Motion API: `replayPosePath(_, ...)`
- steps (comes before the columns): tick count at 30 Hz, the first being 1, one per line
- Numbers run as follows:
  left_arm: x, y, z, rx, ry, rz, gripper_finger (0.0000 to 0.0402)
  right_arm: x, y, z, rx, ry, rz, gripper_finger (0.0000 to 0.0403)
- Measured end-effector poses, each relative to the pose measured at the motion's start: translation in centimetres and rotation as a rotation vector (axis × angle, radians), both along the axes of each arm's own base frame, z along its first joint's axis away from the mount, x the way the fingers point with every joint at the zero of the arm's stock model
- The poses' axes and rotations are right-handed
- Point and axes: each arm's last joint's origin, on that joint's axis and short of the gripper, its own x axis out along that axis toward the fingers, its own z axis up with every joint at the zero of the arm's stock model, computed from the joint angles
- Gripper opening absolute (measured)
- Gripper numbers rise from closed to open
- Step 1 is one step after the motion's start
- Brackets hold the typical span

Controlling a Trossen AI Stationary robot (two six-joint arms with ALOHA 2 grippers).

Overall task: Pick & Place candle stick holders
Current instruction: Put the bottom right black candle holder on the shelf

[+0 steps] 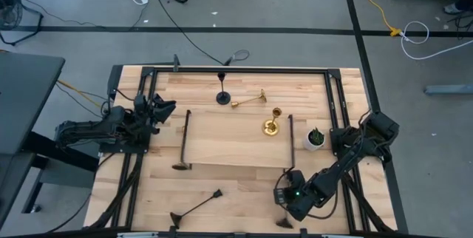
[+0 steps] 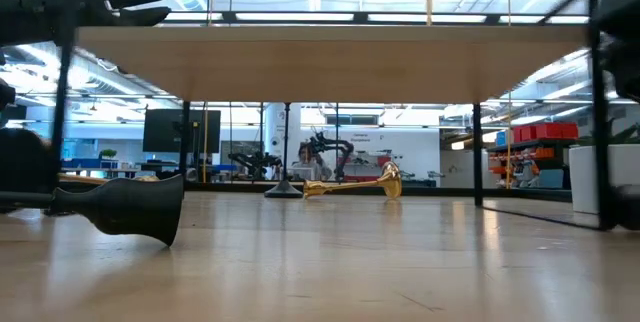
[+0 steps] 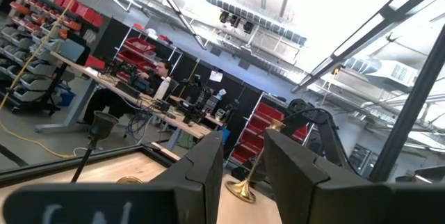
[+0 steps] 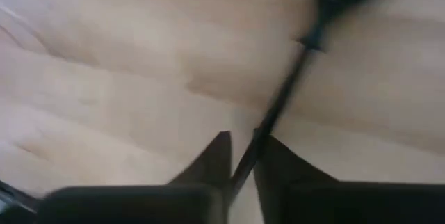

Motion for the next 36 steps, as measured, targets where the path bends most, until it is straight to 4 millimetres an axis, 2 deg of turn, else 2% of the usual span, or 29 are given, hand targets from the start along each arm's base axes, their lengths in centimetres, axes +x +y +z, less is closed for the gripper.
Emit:
replayPosePath(2, 0.0, 0.0, 0.0, 0.000, 0.000, 0.000, 0.0108, -0.2, 0.3, 0.0, -0.004, -0.001, 0.036, 0.0011)
replayPosePath(8, 0.0, 0.0, 0.0, 0.000, 0.000, 0.000, 0.0108, -1.0, 0.8, -0.1, 0.000, 0.022, 0.036, 0.0023)
replayPosePath(12, 0.0, 0.0, 0.0, 0.000, 0.000, 0.000, 0.0108, -1.4, 0.8, -0.1, -0.019, 0.040, 0.041, 0.0010)
replayPosePath(26, 0.0, 0.0, 0.0, 0.000, 0.001, -0.001, 0.0108, -2.1, 0.3, -0.2, -0.068, 0.143, 0.108, 0.0015)
replayPosePath(36, 0.0, 0.0, 0.0, 0.000, 0.001, -0.001, 0.0108, -2.2, -0.3, 0.1, -0.210, 0.060, 0.167, 0.0004)
